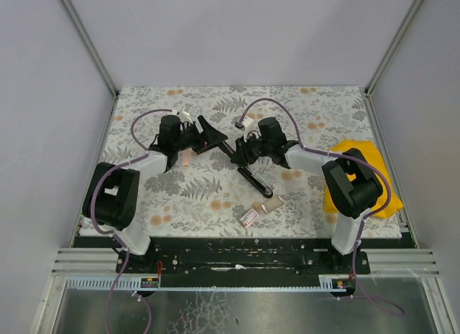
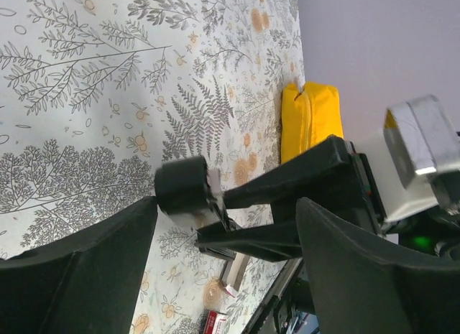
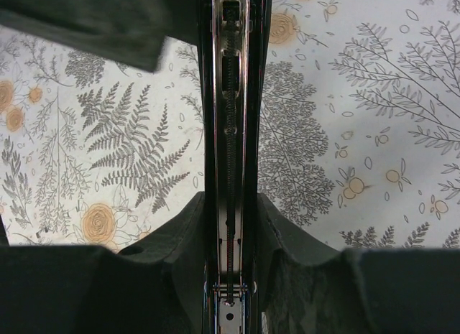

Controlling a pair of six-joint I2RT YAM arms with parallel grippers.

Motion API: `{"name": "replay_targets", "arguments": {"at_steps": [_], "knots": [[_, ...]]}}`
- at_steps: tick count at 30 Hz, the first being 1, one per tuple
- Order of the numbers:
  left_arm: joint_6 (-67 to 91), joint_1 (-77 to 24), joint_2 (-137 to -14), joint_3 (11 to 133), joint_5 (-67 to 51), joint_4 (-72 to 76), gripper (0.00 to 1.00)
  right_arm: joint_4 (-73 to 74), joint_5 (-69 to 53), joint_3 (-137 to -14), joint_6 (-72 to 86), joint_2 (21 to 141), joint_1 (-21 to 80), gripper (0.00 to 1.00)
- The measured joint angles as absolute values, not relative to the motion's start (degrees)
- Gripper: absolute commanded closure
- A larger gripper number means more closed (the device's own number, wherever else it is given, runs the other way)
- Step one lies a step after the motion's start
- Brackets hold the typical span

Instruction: Load the staples into the stapler

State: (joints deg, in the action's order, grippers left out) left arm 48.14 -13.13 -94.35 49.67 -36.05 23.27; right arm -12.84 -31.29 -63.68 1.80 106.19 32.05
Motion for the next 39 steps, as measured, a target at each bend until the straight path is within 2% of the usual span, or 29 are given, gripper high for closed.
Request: {"name": "replay_targets", "arguments": {"at_steps": [6,11,15,19,22,24,32,39], "knots": [[47.72,-13.13,-95.88,50.46,-36.07,22.98,0.52,-13.67,-32.23,-62.59,1.45,104.95,32.58,0.87],[47.18,-13.13,-95.88,50.46,-35.79,22.55,0.69,-14.11,-32.51,-62.37,1.45,104.64,32.58,0.86],[46.48,-13.13,-95.88,50.48,-35.75,22.52,0.82,-14.63,-32.38,-62.00,1.52,104.22,32.58,0.76],[46.15,-13.13,-95.92,50.48,-35.83,22.50,0.92,-15.29,-31.83,-60.95,1.52,103.57,32.58,0.56],[45.28,-13.28,-95.92,50.43,-35.73,22.65,0.96,-15.38,-30.92,-60.27,2.15,102.56,32.62,0.43],[44.21,-13.30,-95.92,49.84,-35.22,22.76,0.96,-15.66,-30.30,-60.07,2.85,101.36,32.62,0.39],[37.80,-13.41,-87.70,43.57,-28.64,20.56,1.00,-15.29,-27.29,-59.31,10.13,93.06,32.10,0.33],[31.38,-15.44,-75.20,39.53,-17.47,19.09,1.00,-7.33,-22.59,-56.12,22.44,78.87,29.32,0.32]]}}
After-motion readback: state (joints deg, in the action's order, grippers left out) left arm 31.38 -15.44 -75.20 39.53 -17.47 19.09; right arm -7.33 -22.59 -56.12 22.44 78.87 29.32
